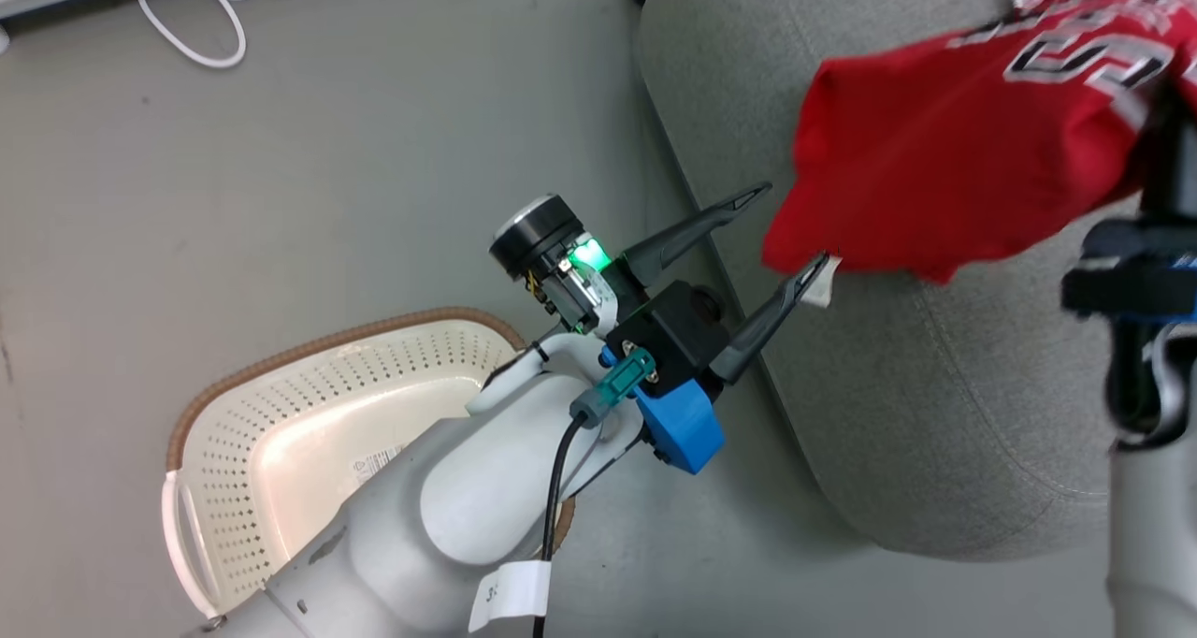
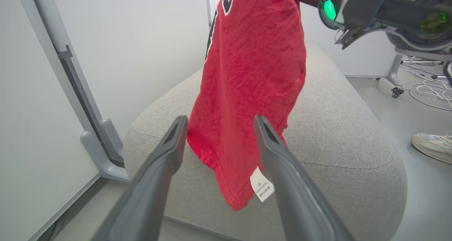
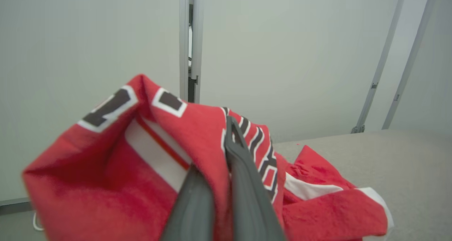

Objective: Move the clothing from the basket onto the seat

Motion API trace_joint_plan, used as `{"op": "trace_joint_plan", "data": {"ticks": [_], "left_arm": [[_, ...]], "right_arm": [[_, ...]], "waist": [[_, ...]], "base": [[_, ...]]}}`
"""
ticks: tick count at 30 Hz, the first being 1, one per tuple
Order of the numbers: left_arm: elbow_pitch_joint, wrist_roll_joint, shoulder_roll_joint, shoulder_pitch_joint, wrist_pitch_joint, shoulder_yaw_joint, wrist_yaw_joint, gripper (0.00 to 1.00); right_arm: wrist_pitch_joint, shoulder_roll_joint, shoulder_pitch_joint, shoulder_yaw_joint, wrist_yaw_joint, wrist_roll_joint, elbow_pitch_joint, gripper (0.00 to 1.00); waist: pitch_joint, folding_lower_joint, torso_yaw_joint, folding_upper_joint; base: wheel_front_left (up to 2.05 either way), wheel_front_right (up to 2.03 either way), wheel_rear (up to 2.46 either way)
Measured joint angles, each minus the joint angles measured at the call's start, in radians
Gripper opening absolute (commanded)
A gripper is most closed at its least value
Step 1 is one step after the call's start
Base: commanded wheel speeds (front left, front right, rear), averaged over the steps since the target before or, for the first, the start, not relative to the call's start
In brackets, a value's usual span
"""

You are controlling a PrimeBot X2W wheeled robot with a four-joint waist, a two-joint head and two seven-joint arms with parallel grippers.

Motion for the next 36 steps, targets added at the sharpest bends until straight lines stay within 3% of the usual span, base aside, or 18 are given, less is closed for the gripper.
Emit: {"op": "trace_joint_plan", "data": {"ticks": [8, 16, 21, 27, 36], "left_arm": [[-0.006, 0.022, 0.014, -0.059, -0.001, 0.000, 0.000, 1.00], [-0.008, 0.044, 0.036, -0.120, 0.003, -0.015, 0.000, 1.00], [-0.024, 0.054, 0.060, -0.154, 0.015, -0.014, 0.001, 1.00], [-0.051, 0.062, 0.088, -0.171, 0.035, -0.019, 0.006, 1.00], [-0.091, 0.062, 0.112, -0.171, 0.058, -0.031, 0.007, 1.00]], "right_arm": [[0.000, -0.132, -0.227, -0.062, 0.000, 0.026, -0.058, 0.00], [0.000, -0.323, -0.440, -0.253, 0.000, 0.080, -0.037, 0.00], [0.000, -0.424, -0.491, -0.338, 0.000, 0.089, 0.025, 0.00], [0.000, -0.438, -0.459, -0.405, 0.000, 0.072, 0.091, 0.00], [0.000, -0.332, -0.371, -0.370, 0.000, 0.030, 0.219, 0.00]], "waist": [[0.107, 0.0000, 0.007, 0.0000], [0.236, 0.0001, 0.021, 0.0000], [0.309, 0.0001, 0.019, 0.0000], [0.373, 0.0001, 0.002, 0.0000], [0.404, 0.0001, -0.018, 0.0000]], "base": [[0.00, 0.00, 0.00], [0.00, 0.00, 0.00], [0.00, 0.00, 0.00], [0.00, 0.00, 0.00], [0.00, 0.00, 0.00]]}}
